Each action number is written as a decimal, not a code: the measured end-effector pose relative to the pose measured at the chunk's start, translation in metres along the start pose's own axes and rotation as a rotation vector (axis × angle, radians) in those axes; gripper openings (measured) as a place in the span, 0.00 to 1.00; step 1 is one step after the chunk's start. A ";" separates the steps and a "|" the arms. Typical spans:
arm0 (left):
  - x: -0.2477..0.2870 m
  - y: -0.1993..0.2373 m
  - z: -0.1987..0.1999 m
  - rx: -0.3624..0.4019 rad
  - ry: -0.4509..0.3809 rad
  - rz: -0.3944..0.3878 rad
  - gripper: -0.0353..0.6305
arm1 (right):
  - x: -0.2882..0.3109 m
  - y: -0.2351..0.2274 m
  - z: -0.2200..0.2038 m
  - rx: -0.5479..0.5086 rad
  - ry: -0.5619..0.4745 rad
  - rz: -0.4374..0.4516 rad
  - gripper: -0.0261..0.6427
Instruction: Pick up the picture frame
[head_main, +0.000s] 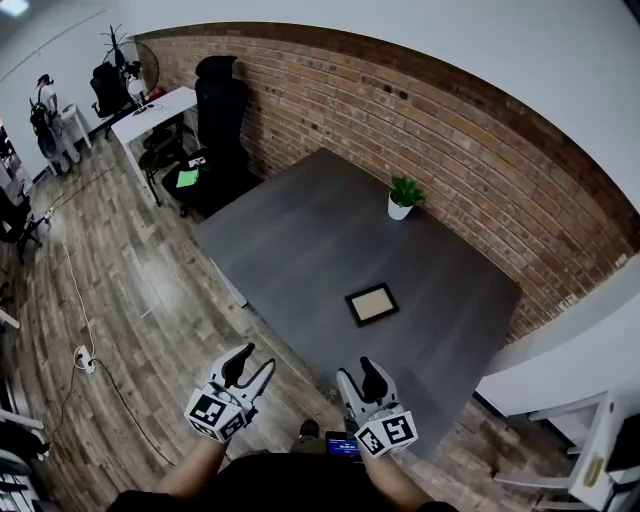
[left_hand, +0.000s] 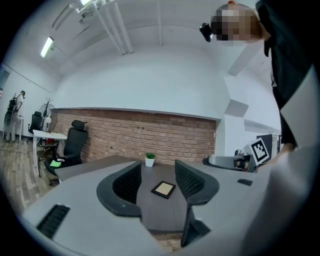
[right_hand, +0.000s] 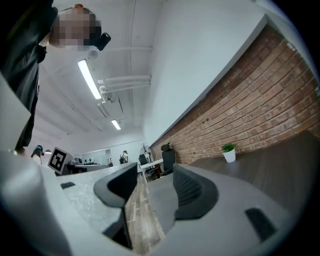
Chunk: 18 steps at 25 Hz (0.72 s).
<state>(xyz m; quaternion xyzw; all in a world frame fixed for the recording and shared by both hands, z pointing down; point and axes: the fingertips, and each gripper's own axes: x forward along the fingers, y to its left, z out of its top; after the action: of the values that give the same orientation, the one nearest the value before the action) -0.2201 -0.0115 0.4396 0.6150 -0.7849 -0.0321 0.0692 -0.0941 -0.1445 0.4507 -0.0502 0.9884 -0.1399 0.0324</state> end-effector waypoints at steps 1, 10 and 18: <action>0.013 0.001 0.003 0.006 0.005 -0.018 0.35 | 0.003 -0.008 0.001 0.011 -0.007 -0.005 0.38; 0.113 0.011 0.011 0.030 0.066 -0.182 0.35 | 0.011 -0.065 0.010 0.074 -0.055 -0.089 0.38; 0.226 0.024 -0.011 0.010 0.183 -0.454 0.35 | 0.017 -0.131 0.002 0.163 -0.052 -0.289 0.38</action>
<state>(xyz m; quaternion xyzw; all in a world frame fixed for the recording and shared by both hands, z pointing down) -0.2949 -0.2249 0.4691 0.7764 -0.6170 0.0126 0.1279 -0.0992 -0.2716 0.4849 -0.1926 0.9551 -0.2215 0.0414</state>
